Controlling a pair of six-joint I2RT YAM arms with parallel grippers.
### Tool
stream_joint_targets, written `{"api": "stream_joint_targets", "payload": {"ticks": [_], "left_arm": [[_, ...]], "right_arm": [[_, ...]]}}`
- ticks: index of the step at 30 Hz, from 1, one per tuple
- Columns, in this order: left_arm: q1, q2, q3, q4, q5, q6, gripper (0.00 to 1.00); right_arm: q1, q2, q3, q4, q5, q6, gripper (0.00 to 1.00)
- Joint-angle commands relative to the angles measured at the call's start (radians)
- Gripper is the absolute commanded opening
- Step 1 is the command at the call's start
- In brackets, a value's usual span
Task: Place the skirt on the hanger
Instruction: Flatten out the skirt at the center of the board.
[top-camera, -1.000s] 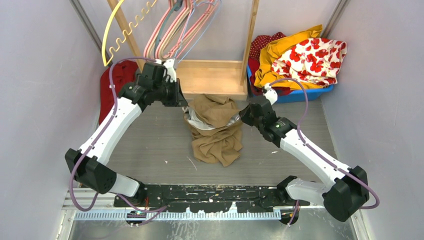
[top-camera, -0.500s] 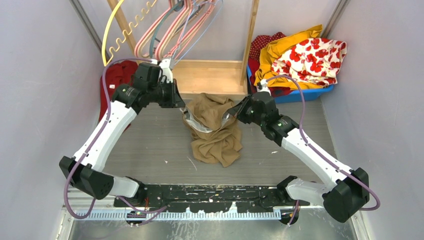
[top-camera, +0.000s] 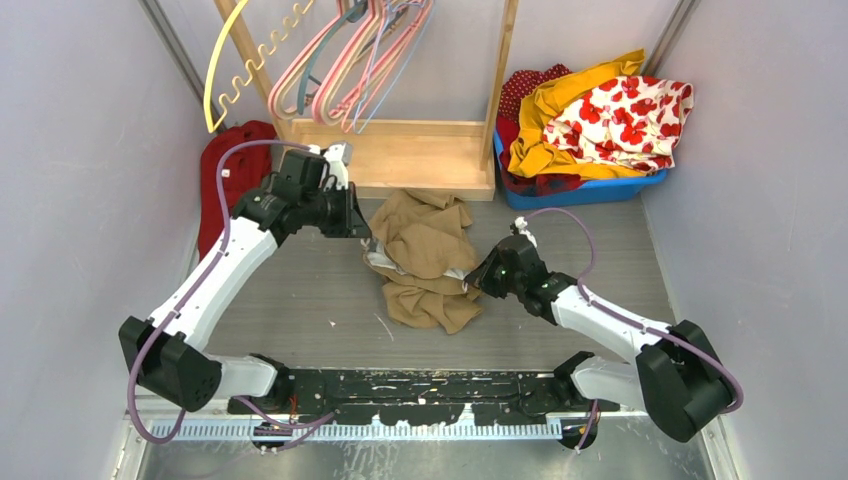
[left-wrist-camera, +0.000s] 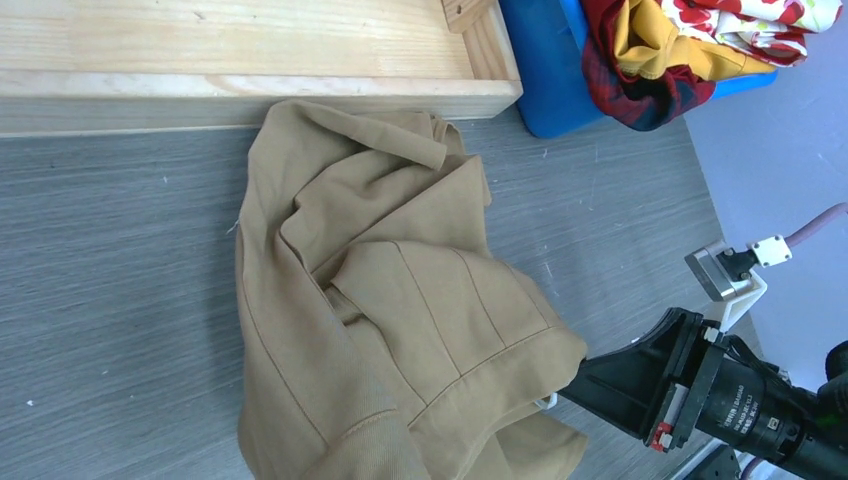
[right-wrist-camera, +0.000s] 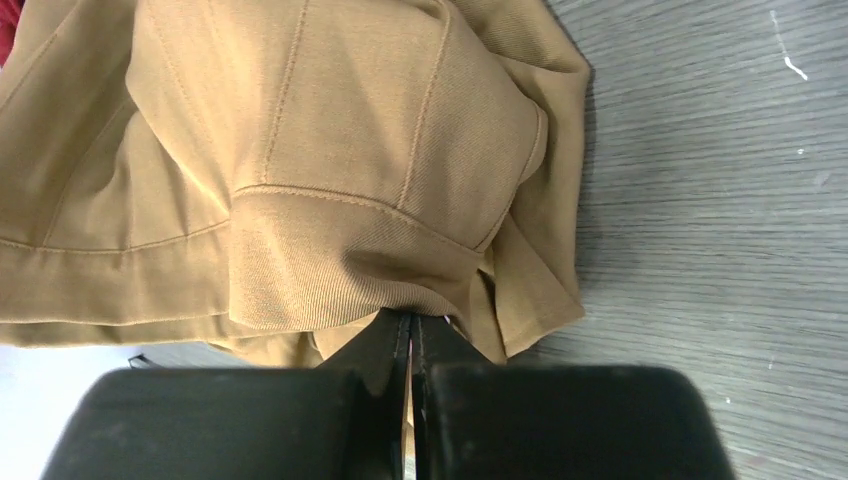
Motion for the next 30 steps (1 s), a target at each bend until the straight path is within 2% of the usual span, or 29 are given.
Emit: {"api": "stream_joint_targets", "payload": {"ticks": [1, 3, 8, 23, 30], "left_arm": [[0.005, -0.015, -0.013, 0.098, 0.047, -0.016, 0.0], [0.004, -0.012, -0.012, 0.102, 0.049, -0.017, 0.0], [0.004, -0.008, -0.007, 0.106, 0.048, -0.016, 0.0], [0.004, -0.008, 0.0, 0.107, 0.048, -0.016, 0.0], [0.004, -0.011, 0.006, 0.1, 0.049, -0.014, 0.0]], "right_arm": [[0.007, -0.004, -0.002, 0.124, 0.027, -0.006, 0.09], [0.008, -0.009, 0.005, 0.098, 0.037, -0.015, 0.17], [0.017, -0.02, 0.03, 0.031, 0.073, -0.037, 0.24], [0.078, -0.024, 0.062, -0.043, 0.145, -0.053, 0.24], [0.106, 0.012, 0.104, -0.085, 0.196, -0.079, 0.21]]}}
